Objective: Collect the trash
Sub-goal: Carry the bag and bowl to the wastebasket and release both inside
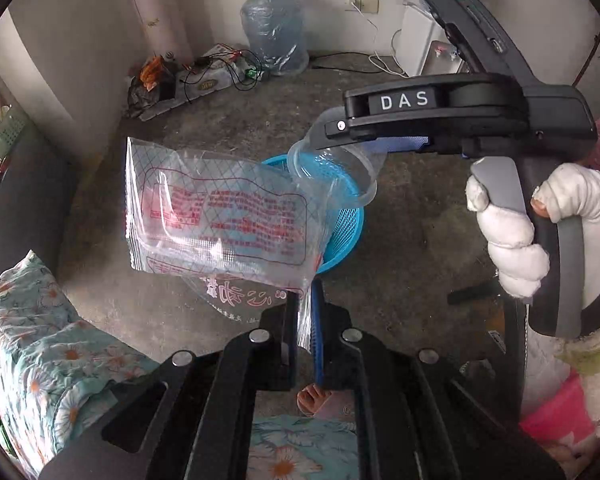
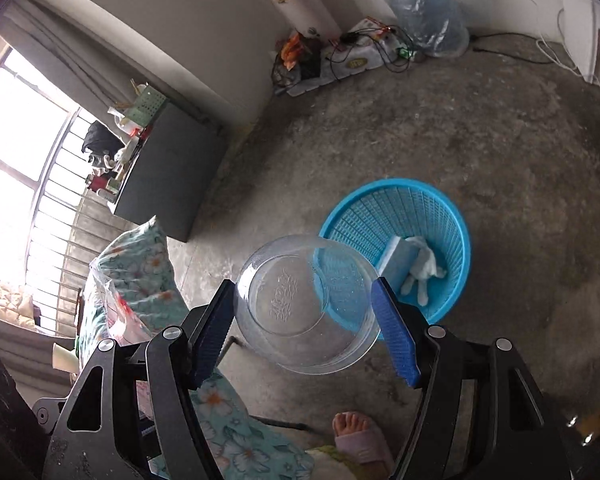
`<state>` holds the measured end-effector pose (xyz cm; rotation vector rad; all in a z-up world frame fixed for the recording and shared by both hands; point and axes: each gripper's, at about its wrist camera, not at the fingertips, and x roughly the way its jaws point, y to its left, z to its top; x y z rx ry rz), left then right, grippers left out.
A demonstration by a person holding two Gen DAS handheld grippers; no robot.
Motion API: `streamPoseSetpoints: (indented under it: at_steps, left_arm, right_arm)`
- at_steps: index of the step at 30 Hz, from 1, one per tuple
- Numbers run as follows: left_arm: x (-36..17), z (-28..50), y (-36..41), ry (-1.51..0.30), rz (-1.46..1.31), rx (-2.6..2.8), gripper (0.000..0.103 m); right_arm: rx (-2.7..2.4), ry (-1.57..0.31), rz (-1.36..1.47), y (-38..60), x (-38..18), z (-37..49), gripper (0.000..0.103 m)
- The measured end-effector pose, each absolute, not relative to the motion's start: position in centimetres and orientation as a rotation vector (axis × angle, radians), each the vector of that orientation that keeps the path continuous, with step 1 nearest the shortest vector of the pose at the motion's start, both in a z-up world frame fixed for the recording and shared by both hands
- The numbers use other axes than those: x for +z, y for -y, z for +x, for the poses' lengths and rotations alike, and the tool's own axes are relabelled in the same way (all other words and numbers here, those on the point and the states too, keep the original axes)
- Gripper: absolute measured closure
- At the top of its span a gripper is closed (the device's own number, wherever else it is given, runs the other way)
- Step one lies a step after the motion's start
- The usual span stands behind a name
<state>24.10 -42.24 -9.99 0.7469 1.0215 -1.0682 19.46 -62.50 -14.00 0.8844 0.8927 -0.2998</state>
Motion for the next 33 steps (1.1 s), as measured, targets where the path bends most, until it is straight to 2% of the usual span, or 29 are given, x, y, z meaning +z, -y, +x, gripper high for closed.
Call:
streamPoseSetpoints:
  at_steps: [6,9,10,11,12,14,19,28,30,32,33]
  left_arm:
    - [-16.0,25.5,48.3,-1.096,0.771,-1.09,0.096]
    - [-18.2,24.7,51.4,-1.047,0.836,-1.091,0.084]
    - [-18.7,24.7,52.1,-1.038,0.836,-1.084,0.076]
    - [-19.1,24.5,52.9,-1.039,0.822,-1.075,0.061]
    - [-19.3,24.6,53.3,-1.038,0.803,-1.061,0.055]
    - [-19.0,24.7,53.4,-1.029,0.744,-1.055,0.052]
    - [-15.9,25.4,52.1,-1.004,0.594,-1.099,0.045]
    - [-6.8,26.0,46.1,-0.93,0.402,-1.134,0.041]
    - [-4.1,25.8,43.6,-0.896,0.361,-1.127,0.041]
    - [-1.2,25.4,40.4,-0.85,0.303,-1.11,0.041]
    - [0.3,24.8,38.2,-0.824,0.263,-1.097,0.038]
  right_arm:
    - [-0.316,-0.969,0.919,65.9,-18.2,22.4,0.037]
    - [-0.328,-0.991,0.932,67.7,-20.0,23.8,0.033]
    - [-0.348,-0.992,0.941,68.3,-20.6,23.9,0.029]
    - [-0.371,-0.991,0.945,68.7,-21.1,23.9,0.022]
    - [-0.389,-0.991,0.948,69.1,-21.4,23.8,0.022]
    - [-0.412,-0.987,0.957,69.6,-21.6,23.2,0.022]
    - [-0.427,-0.951,0.901,69.1,-20.3,21.3,0.022]
    - [-0.431,-0.837,0.675,65.4,-13.8,20.2,0.022]
    - [-0.421,-0.794,0.605,63.9,-11.5,20.0,0.02]
    - [-0.417,-0.74,0.542,62.2,-9.0,19.6,0.011]
    - [-0.411,-0.708,0.514,61.3,-7.7,19.3,0.008]
